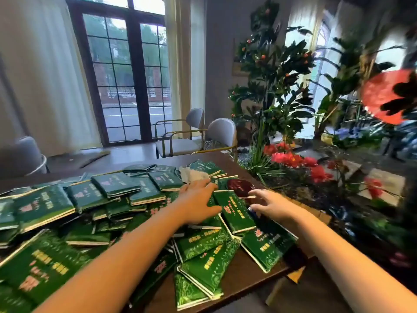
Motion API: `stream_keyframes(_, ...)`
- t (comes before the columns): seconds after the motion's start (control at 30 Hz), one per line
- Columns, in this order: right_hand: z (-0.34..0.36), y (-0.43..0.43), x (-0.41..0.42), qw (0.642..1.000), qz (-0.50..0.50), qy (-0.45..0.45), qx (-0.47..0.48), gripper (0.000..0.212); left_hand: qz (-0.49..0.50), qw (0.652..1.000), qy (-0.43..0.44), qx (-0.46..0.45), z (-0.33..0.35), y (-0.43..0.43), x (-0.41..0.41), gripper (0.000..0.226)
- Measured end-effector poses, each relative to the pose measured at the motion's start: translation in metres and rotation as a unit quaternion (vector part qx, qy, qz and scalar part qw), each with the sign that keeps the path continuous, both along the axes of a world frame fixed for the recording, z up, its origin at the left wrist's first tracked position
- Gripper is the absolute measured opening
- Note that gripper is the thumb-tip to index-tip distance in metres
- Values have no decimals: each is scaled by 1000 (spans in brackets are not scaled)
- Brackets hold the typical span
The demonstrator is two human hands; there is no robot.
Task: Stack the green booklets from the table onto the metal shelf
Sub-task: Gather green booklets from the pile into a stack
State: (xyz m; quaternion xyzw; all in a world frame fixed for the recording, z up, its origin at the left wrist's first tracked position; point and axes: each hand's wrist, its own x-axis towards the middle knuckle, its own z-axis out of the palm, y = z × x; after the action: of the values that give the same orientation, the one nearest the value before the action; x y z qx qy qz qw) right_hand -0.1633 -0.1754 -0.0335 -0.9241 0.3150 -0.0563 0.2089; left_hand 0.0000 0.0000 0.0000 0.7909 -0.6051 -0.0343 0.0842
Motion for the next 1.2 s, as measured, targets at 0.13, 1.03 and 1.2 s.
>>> stream_keyframes(0.13, -20, -4, 2, 999, 14, 20, -38, 47, 50, 999, -18, -4, -5, -16, 10, 71)
stream_keyframes(1.03, -21, -78, 59, 928, -303, -164, 141, 57, 103, 994, -7, 43, -9, -87, 76, 64)
stream_keyframes(1.2, -29, -78, 72, 957, -273, -43, 90, 51, 50, 993, -27, 106, -13, -91, 87, 60)
